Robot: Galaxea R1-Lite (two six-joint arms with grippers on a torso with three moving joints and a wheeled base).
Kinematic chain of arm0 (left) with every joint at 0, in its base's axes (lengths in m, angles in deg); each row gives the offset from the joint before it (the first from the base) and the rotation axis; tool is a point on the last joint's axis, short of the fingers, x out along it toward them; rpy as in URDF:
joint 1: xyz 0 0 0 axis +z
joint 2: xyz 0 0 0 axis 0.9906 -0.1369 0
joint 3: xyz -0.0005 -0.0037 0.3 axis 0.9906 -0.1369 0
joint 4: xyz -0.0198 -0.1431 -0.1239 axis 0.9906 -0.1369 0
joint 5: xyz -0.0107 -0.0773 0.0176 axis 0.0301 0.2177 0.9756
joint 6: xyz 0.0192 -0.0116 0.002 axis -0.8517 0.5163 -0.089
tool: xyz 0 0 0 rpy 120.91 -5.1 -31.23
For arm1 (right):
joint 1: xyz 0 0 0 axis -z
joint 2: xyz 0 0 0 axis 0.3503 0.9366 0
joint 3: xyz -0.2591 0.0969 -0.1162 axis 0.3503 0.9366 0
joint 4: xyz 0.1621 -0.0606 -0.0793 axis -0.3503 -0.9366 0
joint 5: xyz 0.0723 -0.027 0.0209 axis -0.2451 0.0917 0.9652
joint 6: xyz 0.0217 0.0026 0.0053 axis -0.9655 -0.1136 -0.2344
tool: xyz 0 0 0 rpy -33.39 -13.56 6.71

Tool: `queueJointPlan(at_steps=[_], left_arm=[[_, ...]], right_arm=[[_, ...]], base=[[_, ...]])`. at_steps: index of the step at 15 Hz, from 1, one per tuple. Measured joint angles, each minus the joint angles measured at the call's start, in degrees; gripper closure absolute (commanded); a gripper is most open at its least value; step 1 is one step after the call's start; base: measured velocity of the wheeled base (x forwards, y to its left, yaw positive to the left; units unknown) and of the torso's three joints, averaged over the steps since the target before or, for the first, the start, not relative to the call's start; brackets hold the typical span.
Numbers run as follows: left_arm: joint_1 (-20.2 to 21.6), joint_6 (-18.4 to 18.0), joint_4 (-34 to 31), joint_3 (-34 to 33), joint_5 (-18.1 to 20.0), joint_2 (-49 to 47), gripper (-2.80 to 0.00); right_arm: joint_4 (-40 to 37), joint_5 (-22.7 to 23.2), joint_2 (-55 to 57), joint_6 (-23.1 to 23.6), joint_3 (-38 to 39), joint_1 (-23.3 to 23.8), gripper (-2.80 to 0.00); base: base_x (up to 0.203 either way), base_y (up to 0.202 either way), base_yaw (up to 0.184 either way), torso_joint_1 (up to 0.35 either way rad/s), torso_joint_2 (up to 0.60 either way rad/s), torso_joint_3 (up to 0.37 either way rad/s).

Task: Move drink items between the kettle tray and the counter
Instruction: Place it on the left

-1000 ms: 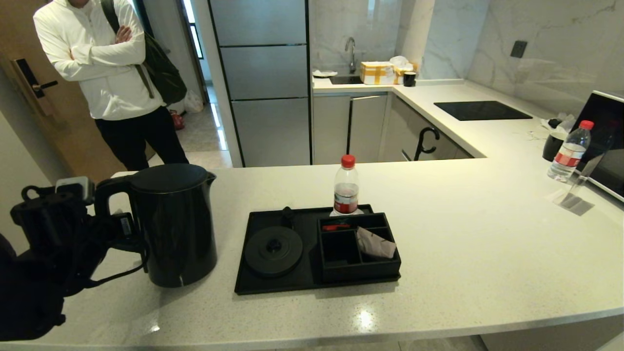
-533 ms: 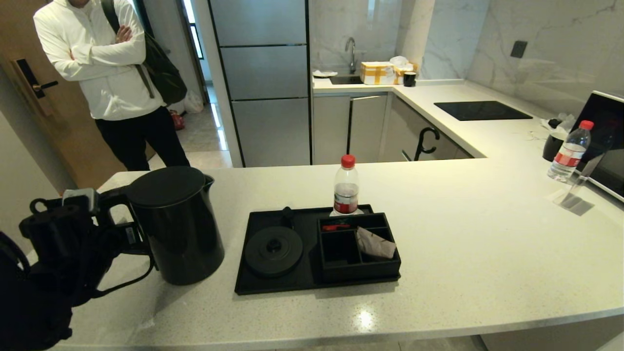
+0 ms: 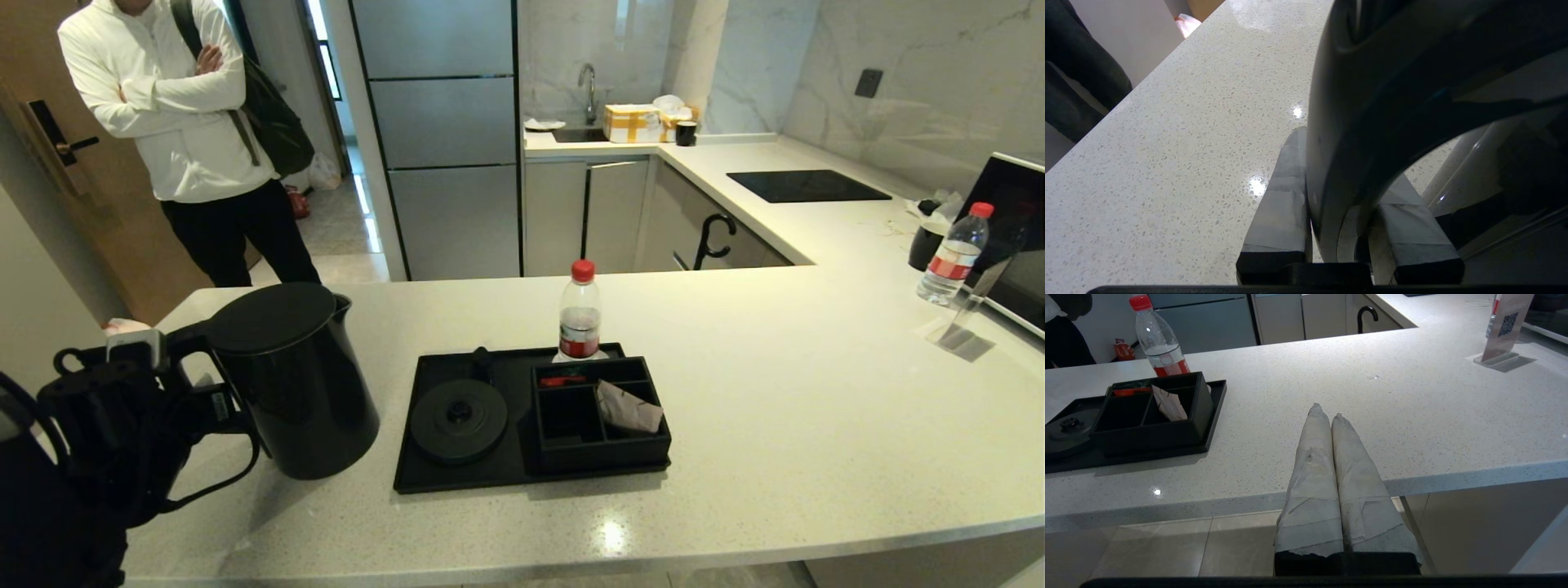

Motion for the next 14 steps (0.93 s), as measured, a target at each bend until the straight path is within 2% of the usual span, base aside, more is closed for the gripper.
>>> queueJointPlan(at_steps=[9, 14], left_arm=[[-0.2, -0.6, -0.1, -0.4, -4.0, -0.5, 0.00], [-0.2, -1.0, 2.2, -1.8, -4.6, -0.7, 0.00]], right_arm=[[0.0, 0.0, 0.0, 0.0, 0.0, 0.0, 0.00], [0.0, 0.0, 0.0, 0.0, 0.0, 0.0, 0.00]], base=[[0.000, 0.000, 0.000, 0.000, 0.00, 0.000], [0.000, 0.000, 0.000, 0.000, 0.00, 0.000]])
